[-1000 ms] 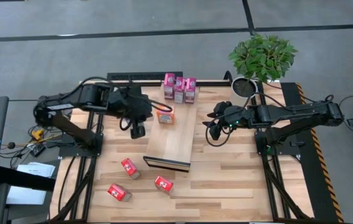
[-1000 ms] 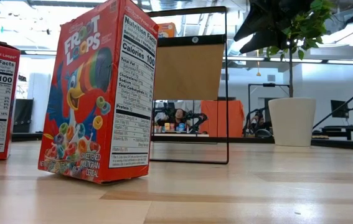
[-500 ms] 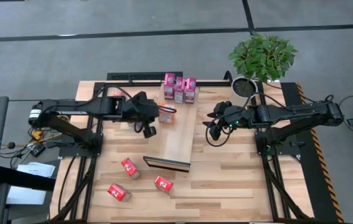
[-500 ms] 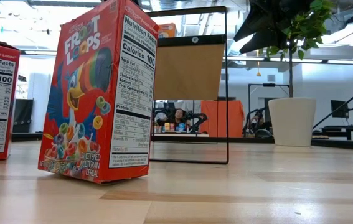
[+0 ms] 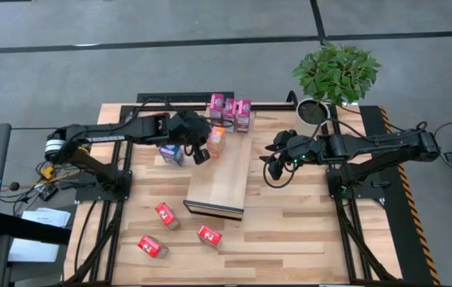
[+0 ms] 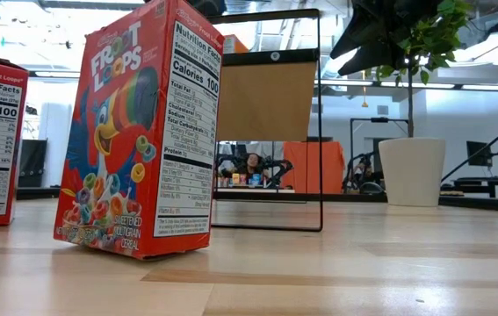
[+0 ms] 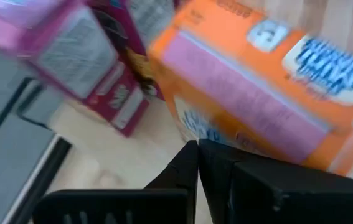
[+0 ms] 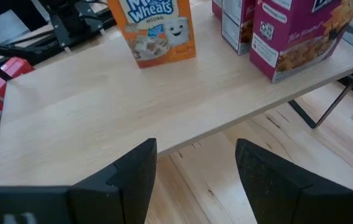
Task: Stack cereal on shelf
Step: Put the right orange cereal box on the shelf
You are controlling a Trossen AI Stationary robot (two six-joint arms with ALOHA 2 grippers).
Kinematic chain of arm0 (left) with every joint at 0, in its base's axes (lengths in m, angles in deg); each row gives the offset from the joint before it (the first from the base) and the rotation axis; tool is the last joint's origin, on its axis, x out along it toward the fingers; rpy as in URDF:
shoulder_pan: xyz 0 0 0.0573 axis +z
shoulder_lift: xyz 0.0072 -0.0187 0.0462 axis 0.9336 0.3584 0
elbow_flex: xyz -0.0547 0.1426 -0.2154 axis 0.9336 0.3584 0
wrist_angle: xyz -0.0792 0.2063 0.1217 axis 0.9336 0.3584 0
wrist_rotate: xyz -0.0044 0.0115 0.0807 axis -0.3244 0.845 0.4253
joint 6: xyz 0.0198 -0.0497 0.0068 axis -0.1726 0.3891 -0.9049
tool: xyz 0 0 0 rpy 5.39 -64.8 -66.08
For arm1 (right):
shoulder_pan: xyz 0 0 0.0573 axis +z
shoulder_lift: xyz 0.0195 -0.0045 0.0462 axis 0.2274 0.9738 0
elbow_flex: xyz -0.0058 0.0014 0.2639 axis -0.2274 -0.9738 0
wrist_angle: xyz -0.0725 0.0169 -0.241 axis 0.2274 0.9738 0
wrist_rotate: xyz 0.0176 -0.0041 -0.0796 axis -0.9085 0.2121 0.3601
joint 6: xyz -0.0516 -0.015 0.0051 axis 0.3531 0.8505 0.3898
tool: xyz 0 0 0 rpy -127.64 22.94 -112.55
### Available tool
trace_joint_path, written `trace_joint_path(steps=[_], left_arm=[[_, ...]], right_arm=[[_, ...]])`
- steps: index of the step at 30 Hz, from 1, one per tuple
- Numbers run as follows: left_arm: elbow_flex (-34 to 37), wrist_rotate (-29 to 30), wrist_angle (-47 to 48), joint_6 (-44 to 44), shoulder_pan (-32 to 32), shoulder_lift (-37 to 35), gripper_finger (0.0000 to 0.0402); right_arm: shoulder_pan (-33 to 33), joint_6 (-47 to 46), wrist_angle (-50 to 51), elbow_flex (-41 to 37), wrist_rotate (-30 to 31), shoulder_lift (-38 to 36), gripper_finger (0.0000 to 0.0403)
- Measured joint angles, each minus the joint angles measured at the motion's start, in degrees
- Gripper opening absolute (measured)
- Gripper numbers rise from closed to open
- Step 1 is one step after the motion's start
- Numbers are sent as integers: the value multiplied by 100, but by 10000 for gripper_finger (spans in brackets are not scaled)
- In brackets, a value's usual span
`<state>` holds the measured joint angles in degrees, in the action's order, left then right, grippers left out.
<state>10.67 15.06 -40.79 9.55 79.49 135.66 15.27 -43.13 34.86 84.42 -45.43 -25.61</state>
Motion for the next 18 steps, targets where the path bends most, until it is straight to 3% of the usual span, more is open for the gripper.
trace_joint_path(steps=[7,14,18], left_arm=[[2,89,361,188,4,23,2],[2,-597,373,117,2,-112,2],[-1,-673,225,109,2,-8,2]], right_arm=[[0,0,27,2,-3,0,245],[0,0,23,2,-6,0,245],[0,0,18,2,-6,0,245]])
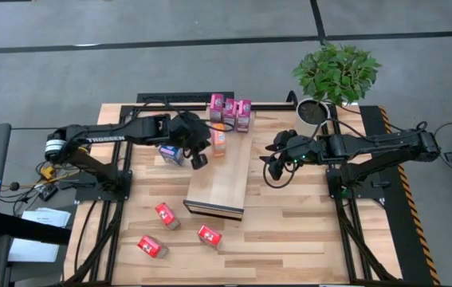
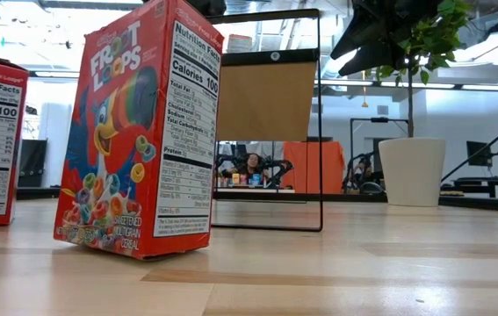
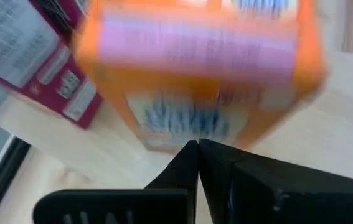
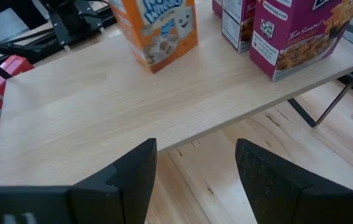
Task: Stack cereal on shelf
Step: Put the right orange cereal box on the shelf
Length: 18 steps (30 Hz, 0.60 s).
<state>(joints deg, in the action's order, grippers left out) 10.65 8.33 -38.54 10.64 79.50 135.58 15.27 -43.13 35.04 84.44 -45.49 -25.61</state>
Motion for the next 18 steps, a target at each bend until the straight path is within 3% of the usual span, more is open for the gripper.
trace_joint_path(steps=[18], left_arm=[[1,93,-1081,-39,55,688,2]], right_arm=[[4,-9,-8,0,-13,2,245]])
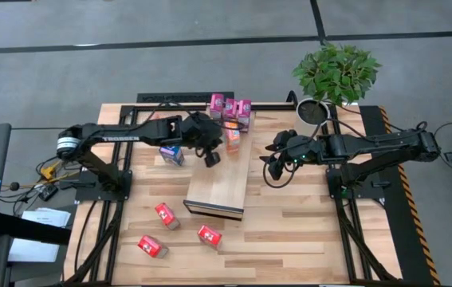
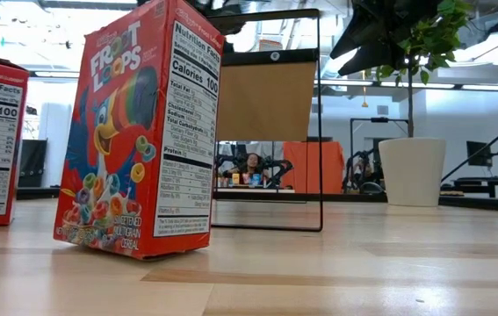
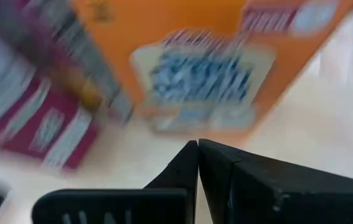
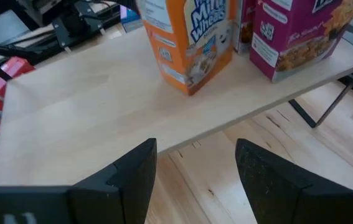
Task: Stack cereal on shelf
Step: Put the right orange cereal box on the shelf
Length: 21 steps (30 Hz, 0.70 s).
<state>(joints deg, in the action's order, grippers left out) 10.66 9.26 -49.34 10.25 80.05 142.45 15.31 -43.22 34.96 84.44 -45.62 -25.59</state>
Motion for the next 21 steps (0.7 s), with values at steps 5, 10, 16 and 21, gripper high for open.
trace_joint_path(steps=[5,10,16,21], left_arm=[[-3,-115,50,111,-13,157,2],[-4,-62,-86,126,-9,153,2],[-4,-66,-218,95,-7,153,2],[-4,-68,-423,98,-7,151,2]], right_arm=[[48,-33,37,-2,-9,-2,245],[113,-44,46,0,-11,-2,245],[123,-46,74,0,-12,-2,245],[121,-46,56,0,-11,-2,245]])
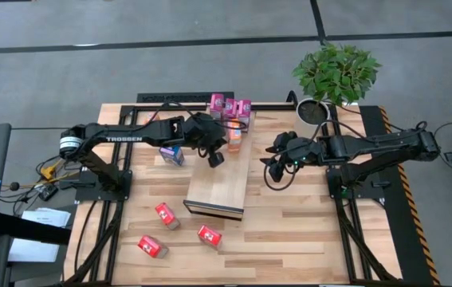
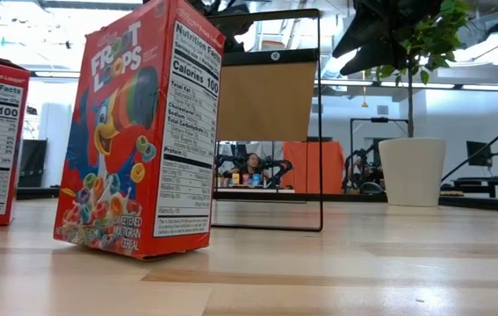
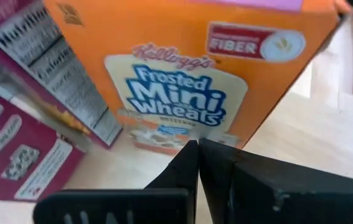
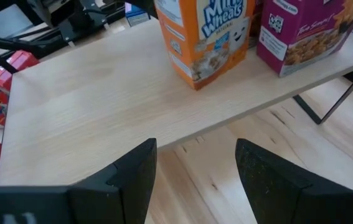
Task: Stack cereal on shelf
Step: Put the right orange cereal box on the shelf
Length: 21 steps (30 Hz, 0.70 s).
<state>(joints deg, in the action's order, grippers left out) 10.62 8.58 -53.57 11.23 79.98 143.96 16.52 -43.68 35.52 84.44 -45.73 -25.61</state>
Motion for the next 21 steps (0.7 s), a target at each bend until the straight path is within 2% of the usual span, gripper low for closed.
trace_joint_path(steps=[6,10,13,21], left_arm=[[0,27,-91,-50,0,0,2],[0,563,-92,-42,-4,0,2],[0,745,-95,16,5,0,2],[0,711,-171,8,17,0,2]], right_arm=[[0,0,0,0,0,0,245],[0,0,-1,0,0,0,245],[0,2,0,0,0,0,245],[-2,3,0,0,0,0,245]])
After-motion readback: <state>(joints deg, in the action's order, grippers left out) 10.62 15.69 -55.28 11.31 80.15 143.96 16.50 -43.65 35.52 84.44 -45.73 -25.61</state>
